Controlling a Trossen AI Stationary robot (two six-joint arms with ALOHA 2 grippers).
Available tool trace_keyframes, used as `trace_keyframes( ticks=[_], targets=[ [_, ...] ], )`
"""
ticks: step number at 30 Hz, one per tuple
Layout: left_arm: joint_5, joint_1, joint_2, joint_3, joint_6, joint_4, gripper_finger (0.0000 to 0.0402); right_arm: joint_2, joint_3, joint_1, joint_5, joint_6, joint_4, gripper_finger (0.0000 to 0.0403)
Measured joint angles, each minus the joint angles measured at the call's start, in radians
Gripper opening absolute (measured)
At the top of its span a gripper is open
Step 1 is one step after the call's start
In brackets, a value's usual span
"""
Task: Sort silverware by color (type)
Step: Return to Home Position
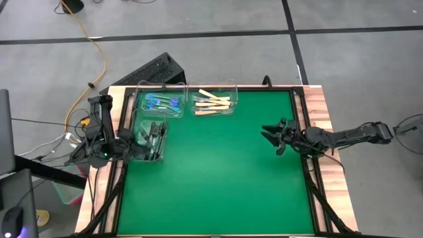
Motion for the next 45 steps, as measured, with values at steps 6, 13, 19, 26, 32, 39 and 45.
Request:
trace_keyframes(
  ticks=[6,13,19,26,32,39,45],
  targets=[
    [0.232,0.0,0.0,0.0,-0.087,-0.007,0.0,0.0,0.0,0.007,-0.051,0.014,0.005,0.0191],
    [0.102,-0.007,0.0,0.002,0.098,0.044,0.0,0.0,0.0,0.006,-0.053,-0.023,-0.007,0.0191],
    [0.013,-0.055,-0.002,0.003,0.472,0.156,0.0,0.0,0.0,0.006,-0.068,-0.153,0.046,0.0191],
    [-0.066,-0.157,-0.004,0.003,0.478,0.219,0.0,0.0,0.0,0.006,-0.068,-0.201,0.07,0.0191],
    [0.223,-0.215,-0.004,-0.053,0.783,0.638,0.0,0.0,0.0,0.013,-0.071,-0.202,0.07,0.0191],
    [0.306,-0.214,-0.005,-0.241,1.267,1.297,0.0,0.0,0.0,0.014,-0.085,-0.2,0.071,0.0191],
    [0.395,-0.181,-0.003,-0.257,1.413,1.377,0.0,0.0,0.0,0.024,-0.101,-0.221,0.077,0.0191]
  ],
)
